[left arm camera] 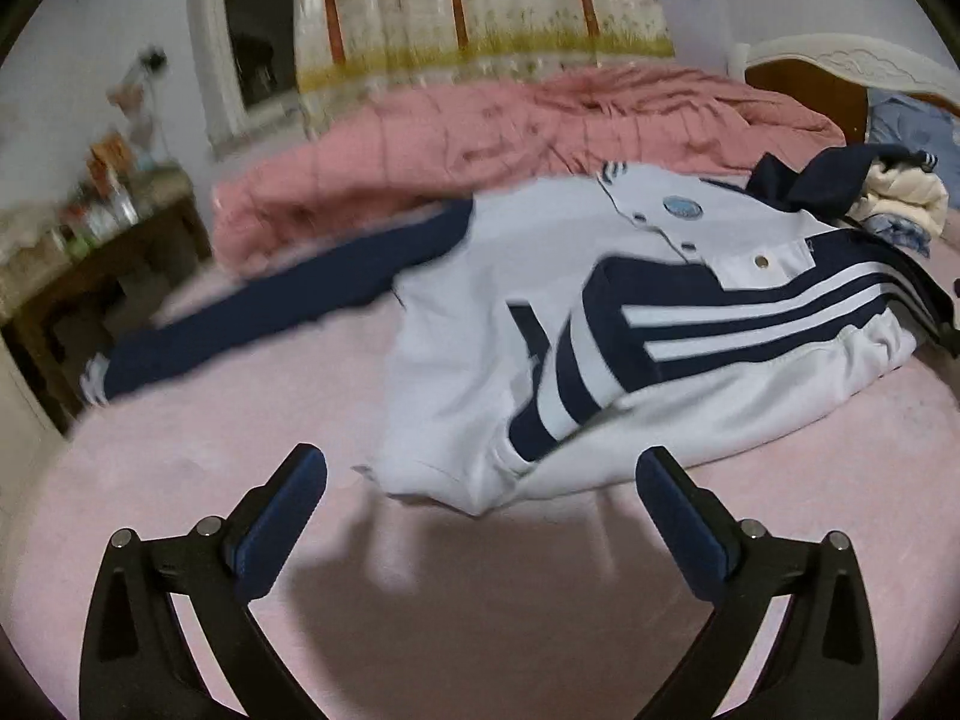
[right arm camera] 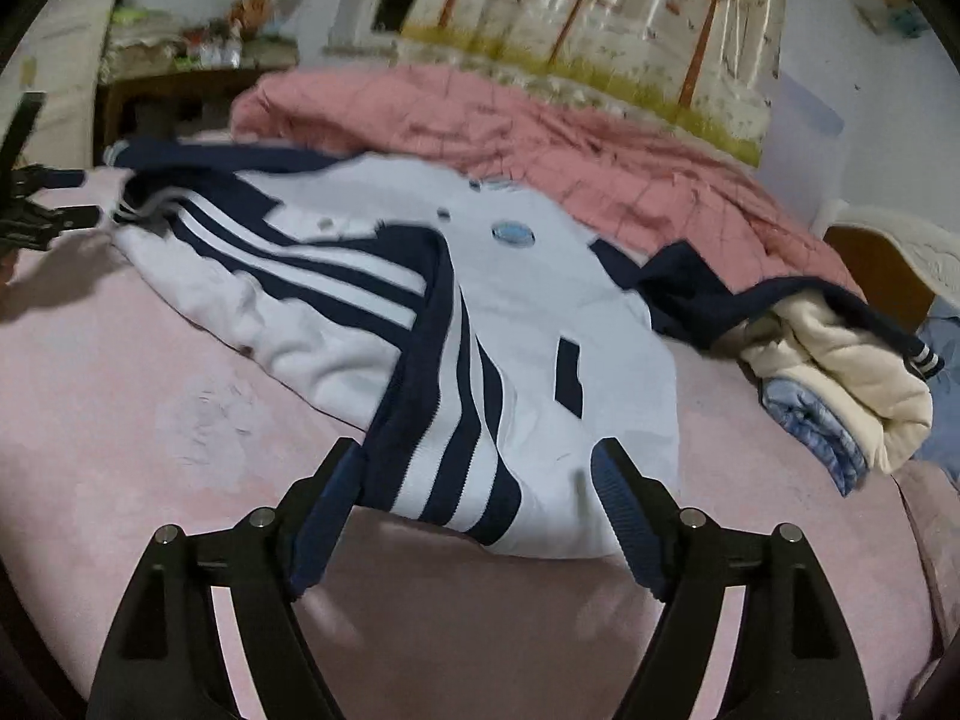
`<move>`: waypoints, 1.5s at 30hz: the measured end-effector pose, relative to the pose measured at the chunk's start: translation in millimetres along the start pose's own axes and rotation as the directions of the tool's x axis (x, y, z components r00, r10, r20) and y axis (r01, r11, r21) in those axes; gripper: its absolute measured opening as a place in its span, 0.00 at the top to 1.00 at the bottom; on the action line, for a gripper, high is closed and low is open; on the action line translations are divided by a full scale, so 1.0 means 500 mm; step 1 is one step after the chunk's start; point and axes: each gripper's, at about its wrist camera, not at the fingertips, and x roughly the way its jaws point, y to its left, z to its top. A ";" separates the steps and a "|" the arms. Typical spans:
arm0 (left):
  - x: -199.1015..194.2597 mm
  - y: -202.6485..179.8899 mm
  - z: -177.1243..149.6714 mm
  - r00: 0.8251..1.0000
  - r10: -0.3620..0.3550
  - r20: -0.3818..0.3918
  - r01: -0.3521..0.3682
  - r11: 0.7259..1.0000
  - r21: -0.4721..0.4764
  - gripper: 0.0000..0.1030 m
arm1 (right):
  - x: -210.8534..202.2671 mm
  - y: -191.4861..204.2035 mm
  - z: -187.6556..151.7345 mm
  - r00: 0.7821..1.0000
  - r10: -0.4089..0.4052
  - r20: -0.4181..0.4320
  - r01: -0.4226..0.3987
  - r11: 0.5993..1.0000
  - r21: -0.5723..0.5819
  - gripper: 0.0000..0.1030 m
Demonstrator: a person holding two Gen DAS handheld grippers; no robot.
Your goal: Fold large clothes
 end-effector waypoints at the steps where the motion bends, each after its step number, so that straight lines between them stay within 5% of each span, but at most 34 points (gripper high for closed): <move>1: 0.008 0.009 0.007 1.000 -0.023 -0.003 0.022 0.999 -0.031 0.00 | 0.000 -0.012 0.011 0.998 -0.057 0.019 0.056 0.998 0.041 0.23; 3: 0.022 0.029 0.024 1.000 0.002 0.014 0.000 0.996 -0.088 0.01 | -0.013 -0.040 0.031 0.987 -0.140 0.073 0.132 0.985 0.108 0.23; 5: 0.038 0.046 0.046 0.991 0.133 0.027 -0.129 0.984 -0.124 0.12 | -0.033 -0.078 0.058 0.939 -0.319 0.129 0.295 0.939 0.178 0.23; 7: 0.050 0.056 0.057 0.937 0.346 0.043 -0.337 0.931 -0.141 0.48 | -0.035 -0.112 0.071 0.898 -0.423 0.120 0.393 0.894 0.216 0.23; 8: 0.049 0.063 0.059 0.925 0.376 0.047 -0.364 0.916 -0.167 0.51 | -0.037 -0.136 0.073 0.902 -0.422 0.097 0.389 0.888 0.245 0.23; 10: 0.031 0.091 0.051 0.982 0.172 0.082 -0.148 0.959 -0.244 0.51 | -0.055 -0.167 0.058 0.936 -0.338 0.104 0.292 0.905 0.310 0.23; 11: 0.020 0.096 0.046 0.990 0.089 0.107 -0.059 0.965 -0.256 0.50 | -0.065 -0.177 0.044 0.961 -0.245 0.125 0.193 0.924 0.330 0.23; 14: -0.004 0.084 0.041 0.985 0.052 0.166 -0.017 0.978 -0.207 0.31 | -0.072 -0.157 0.002 0.986 0.049 0.159 -0.087 0.967 0.241 0.23; 16: 0.000 0.071 0.044 0.986 0.016 0.167 0.011 0.987 -0.162 0.18 | -0.063 -0.126 -0.022 0.981 0.132 0.142 -0.153 0.976 0.152 0.23; 19: 0.051 0.051 0.054 0.997 0.009 0.073 0.001 0.991 -0.130 0.11 | -0.014 -0.084 -0.037 0.997 0.069 0.017 -0.070 0.996 0.050 0.23; 21: 0.114 0.032 0.057 0.997 0.047 -0.063 -0.052 0.995 -0.086 0.08 | 0.015 -0.080 -0.031 0.999 0.016 -0.039 -0.014 0.998 0.054 0.24; 23: 0.160 0.033 0.056 0.987 0.106 -0.124 -0.114 0.991 -0.065 0.12 | 0.028 -0.110 -0.012 0.999 0.031 -0.024 -0.027 0.990 0.138 0.38; 26: 0.164 0.065 0.069 0.995 -0.054 -0.086 0.040 0.987 -0.159 0.47 | 0.052 -0.155 0.018 1.000 0.030 0.000 -0.029 0.967 0.254 0.74; 28: 0.167 0.075 0.075 0.995 -0.072 -0.071 0.059 0.985 -0.163 0.93 | 0.092 -0.182 0.039 0.999 0.003 -0.051 0.012 0.954 0.300 0.86; 33: 0.192 0.065 0.079 0.990 0.051 -0.128 -0.070 0.986 -0.152 0.93 | 0.182 -0.207 0.063 0.991 -0.015 -0.133 0.069 0.910 0.408 0.90; 37: 0.205 0.085 0.052 0.986 0.010 -0.169 -0.045 0.978 -0.204 0.92 | 0.239 -0.197 0.038 0.977 -0.002 -0.212 0.094 0.902 0.422 0.90; 43: 0.198 0.066 0.047 0.983 0.080 -0.167 -0.106 0.982 -0.154 0.78 | 0.232 -0.209 0.028 0.985 0.020 -0.171 0.062 0.887 0.458 0.88; 45: 0.180 0.071 0.047 0.985 0.110 -0.132 -0.131 0.978 -0.162 0.67 | 0.215 -0.219 0.025 0.989 0.006 -0.145 0.065 0.876 0.478 0.67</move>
